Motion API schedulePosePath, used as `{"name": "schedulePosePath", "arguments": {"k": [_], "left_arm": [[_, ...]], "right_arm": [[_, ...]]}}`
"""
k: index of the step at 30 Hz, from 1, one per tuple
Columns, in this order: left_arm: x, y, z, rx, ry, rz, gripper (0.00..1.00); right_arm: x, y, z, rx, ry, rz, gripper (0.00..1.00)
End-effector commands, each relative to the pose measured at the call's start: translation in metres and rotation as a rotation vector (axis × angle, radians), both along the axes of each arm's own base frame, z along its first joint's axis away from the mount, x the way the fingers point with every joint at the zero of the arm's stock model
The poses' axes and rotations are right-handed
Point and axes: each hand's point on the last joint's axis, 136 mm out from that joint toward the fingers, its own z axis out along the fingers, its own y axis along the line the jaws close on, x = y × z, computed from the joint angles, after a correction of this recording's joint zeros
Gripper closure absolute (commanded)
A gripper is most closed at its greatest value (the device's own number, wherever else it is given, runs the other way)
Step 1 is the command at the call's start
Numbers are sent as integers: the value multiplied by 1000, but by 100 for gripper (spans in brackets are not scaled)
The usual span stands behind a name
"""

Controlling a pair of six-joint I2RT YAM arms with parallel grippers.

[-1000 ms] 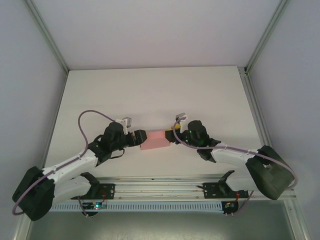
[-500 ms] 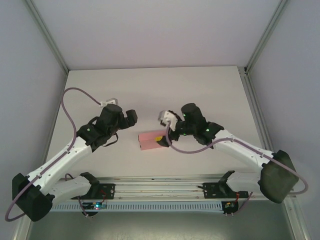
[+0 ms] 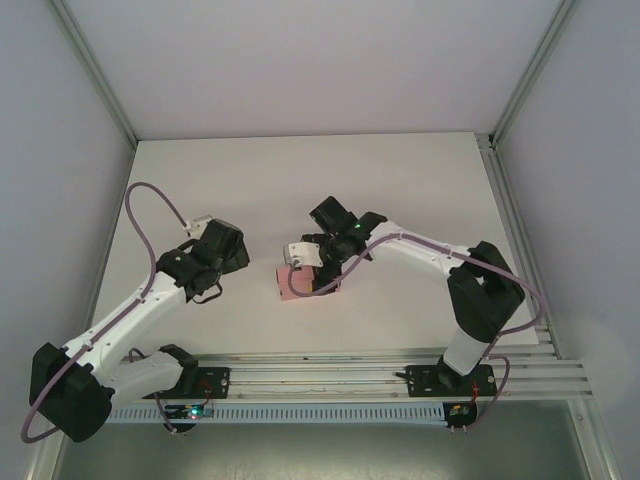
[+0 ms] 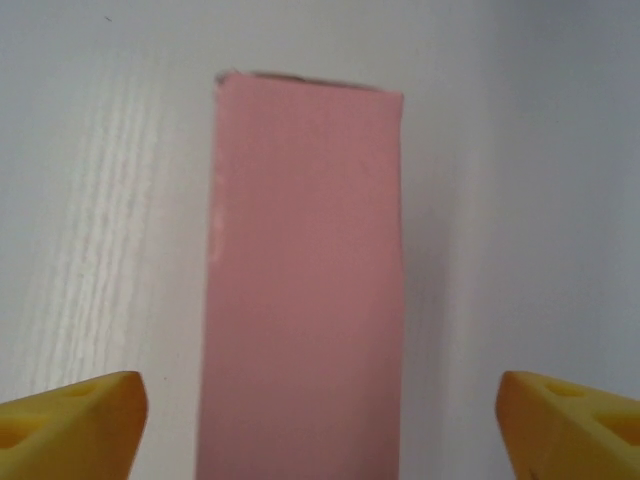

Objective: Assemble paper box

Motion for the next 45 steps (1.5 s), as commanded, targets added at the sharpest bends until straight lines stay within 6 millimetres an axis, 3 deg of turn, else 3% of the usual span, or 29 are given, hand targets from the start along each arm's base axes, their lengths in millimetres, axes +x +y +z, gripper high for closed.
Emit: {"name": "schedulePosePath", "arguments": {"k": [1, 4, 7, 10, 13, 16, 19, 24, 29, 32, 35, 36, 41, 43, 45], "left_arm": [[-15, 16, -11, 38, 51, 47, 0], [-18, 18, -12, 39, 60, 53, 0], [-16, 17, -9, 28, 44, 47, 0], [-16, 19, -6, 30, 28, 54, 0], [-18, 22, -3, 37, 22, 58, 0], [-20, 25, -2, 35, 10, 76, 0], [-21, 26, -2, 19, -4, 85, 0], [-22, 23, -1, -9, -23, 73, 0], [-21, 16, -3, -57, -34, 57, 0], [-19, 14, -3, -68, -45, 55, 0], [-14, 12, 0, -68, -56, 49, 0], [-13, 11, 1, -67, -57, 44, 0], [-5, 14, 8, -22, -66, 36, 0], [2, 16, 11, 6, -88, 27, 0], [10, 21, 13, 38, -117, 37, 0]], "right_arm": [[4, -5, -8, -95, -44, 0, 25], [11, -7, -11, -142, -93, -38, 54], [19, -6, -3, -145, -183, -58, 67], [36, -5, 11, -122, -334, -112, 70], [66, -10, 34, -90, -563, -207, 68], [93, -21, 44, -75, -805, -269, 67], [103, -28, 31, -89, -855, -268, 67], [104, -25, -4, -96, -835, -214, 68], [78, -33, -35, -213, -766, -164, 52], [51, -32, -30, -190, -664, -169, 32], [25, -32, -21, -151, -554, -173, 3], [18, -32, -17, -132, -519, -176, 2], [-6, -33, 26, 41, -445, -197, 2], [9, -43, 55, 168, -443, -337, 2], [41, -71, 86, 321, -414, -587, 2]]}}
